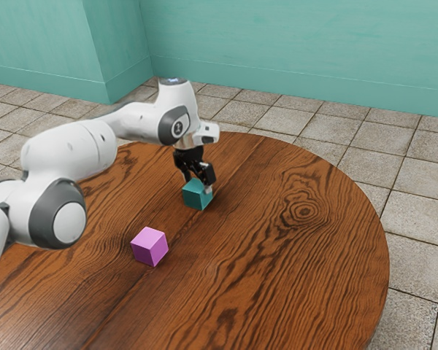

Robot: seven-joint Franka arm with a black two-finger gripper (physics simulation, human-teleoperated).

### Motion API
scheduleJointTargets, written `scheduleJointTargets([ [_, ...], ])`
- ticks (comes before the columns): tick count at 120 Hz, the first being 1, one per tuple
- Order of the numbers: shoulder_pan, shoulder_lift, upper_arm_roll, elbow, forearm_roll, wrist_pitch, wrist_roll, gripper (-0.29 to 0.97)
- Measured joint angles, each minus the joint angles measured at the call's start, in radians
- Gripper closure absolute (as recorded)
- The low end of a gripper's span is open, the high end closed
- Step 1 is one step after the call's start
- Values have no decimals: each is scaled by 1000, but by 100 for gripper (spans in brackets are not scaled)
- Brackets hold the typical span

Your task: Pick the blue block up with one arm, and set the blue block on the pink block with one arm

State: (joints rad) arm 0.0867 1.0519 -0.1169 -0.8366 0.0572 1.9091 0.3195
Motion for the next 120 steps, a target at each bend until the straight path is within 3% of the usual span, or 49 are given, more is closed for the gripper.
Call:
scheduleJointTargets([
  [120, -4, -6, 39, -42, -49, 39, -127, 0],
])
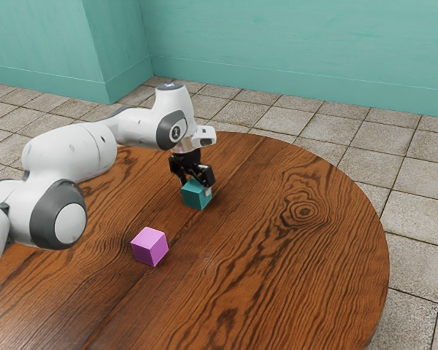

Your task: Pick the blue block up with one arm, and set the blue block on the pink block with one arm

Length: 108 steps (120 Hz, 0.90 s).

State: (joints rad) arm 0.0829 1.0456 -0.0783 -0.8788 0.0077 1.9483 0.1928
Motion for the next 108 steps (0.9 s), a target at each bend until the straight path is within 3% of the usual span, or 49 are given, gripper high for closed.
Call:
scheduleJointTargets([
  [66, 0, -28, 0, -46, 0, 2, -45, 0],
  [86, 0, -28, 1, -47, -2, 3, -53, 25],
  [108, 0, -35, 5, -54, 2, 4, -63, 35],
])
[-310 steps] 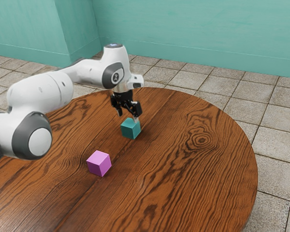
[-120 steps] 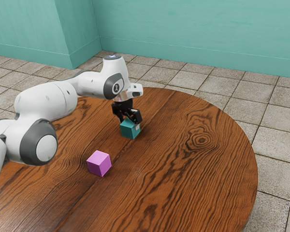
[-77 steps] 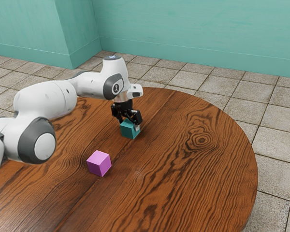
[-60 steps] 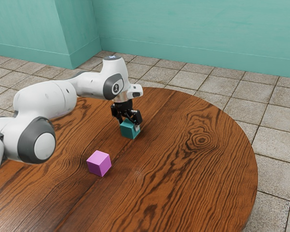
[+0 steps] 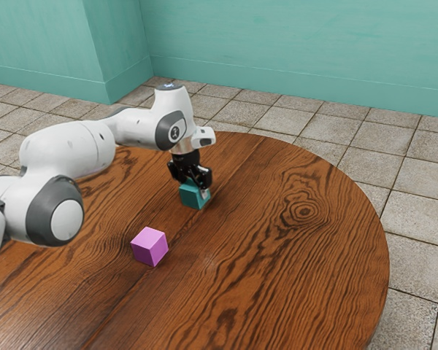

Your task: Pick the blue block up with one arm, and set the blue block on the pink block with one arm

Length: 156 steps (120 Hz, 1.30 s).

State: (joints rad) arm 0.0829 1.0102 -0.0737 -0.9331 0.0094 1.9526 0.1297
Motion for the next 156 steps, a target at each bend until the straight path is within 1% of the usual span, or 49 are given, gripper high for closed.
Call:
scheduleJointTargets([
  [9, -1, -43, 9, -29, 3, -1, -5, 37],
  [18, -1, -126, 15, -125, 5, 0, -11, 37],
  [32, -1, -306, 13, -392, 6, 40, -23, 37],
  [51, -1, -571, 4, -743, 7, 134, -46, 37],
  [59, -1, -640, 3, -847, 3, 175, -51, 37],
  [80, -1, -705, 4, -944, -25, 254, -39, 38],
  [97, -1, -774, 12, -1040, -53, 281, -16, 36],
  [117, 1, -814, 32, -1125, -70, 300, 8, 36],
  [156, 0, -867, 39, -1203, -109, 318, 41, 35],
])
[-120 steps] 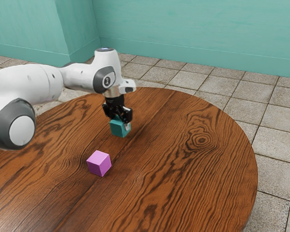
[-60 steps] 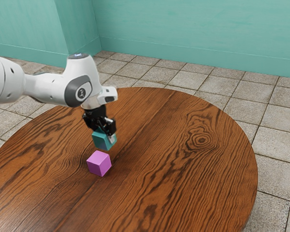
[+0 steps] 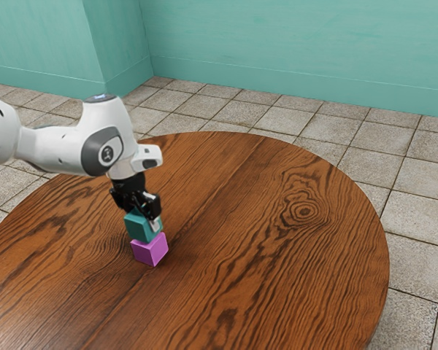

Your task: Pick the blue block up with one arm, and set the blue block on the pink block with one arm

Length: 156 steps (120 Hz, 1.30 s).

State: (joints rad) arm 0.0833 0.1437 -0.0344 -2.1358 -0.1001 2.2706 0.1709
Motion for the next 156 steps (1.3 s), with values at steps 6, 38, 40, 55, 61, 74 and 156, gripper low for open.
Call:
scheduleJointTargets([
  [6, 0, -5, 0, -7, -4, 2, 4, 34],
  [38, 0, -29, -3, -39, -12, 20, 20, 34],
  [40, 0, -29, -4, -39, -13, 21, 20, 34],
  [55, 0, -29, -3, -38, -20, 26, 26, 34],
  [61, 0, -24, -3, -34, -25, 29, 28, 34],
  [74, 0, -12, -3, -29, -38, 35, 33, 34],
  [156, 0, -11, 0, -32, -74, 46, 110, 34],
])
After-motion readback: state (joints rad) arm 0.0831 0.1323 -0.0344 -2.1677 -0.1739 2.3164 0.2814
